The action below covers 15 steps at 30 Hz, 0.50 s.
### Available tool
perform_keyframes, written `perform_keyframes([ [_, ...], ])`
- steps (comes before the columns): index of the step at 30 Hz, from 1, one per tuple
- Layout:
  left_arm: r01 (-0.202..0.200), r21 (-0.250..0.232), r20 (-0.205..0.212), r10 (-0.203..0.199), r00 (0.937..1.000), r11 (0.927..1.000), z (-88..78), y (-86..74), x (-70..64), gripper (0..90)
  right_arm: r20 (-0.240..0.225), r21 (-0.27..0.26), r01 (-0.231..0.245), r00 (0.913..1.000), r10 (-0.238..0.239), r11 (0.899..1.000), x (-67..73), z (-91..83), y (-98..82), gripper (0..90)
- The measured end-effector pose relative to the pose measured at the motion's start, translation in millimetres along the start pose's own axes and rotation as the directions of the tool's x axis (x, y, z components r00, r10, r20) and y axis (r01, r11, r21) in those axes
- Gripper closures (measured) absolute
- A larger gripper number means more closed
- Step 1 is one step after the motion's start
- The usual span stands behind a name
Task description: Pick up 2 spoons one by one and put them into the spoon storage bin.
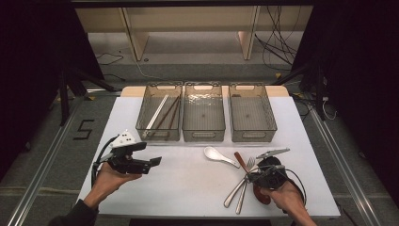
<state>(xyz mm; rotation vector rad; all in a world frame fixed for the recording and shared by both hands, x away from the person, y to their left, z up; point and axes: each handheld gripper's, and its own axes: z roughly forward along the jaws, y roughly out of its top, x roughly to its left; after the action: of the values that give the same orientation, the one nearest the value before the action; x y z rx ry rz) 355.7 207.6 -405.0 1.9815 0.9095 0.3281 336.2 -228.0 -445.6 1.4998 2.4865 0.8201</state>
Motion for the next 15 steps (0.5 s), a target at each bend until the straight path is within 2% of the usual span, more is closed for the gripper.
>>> perform_keyframes([
  [8, 0.015, -0.042, 0.010, -0.015, 0.9998, 0.9990, -2.6, 0.7, 0.2, 16.7, -0.009, -0.056, 0.027, 0.9996, -0.028, 0.998, 1.7, -8.2, 9.8, 82.2],
  [15, 0.015, -0.054, 0.014, -0.015, 0.9998, 0.9984, -4.2, 0.1, -2.1, 16.6, -0.022, -0.094, 0.042, 0.9988, -0.044, 0.995, 1.2, -9.1, 31.5, 82.2],
])
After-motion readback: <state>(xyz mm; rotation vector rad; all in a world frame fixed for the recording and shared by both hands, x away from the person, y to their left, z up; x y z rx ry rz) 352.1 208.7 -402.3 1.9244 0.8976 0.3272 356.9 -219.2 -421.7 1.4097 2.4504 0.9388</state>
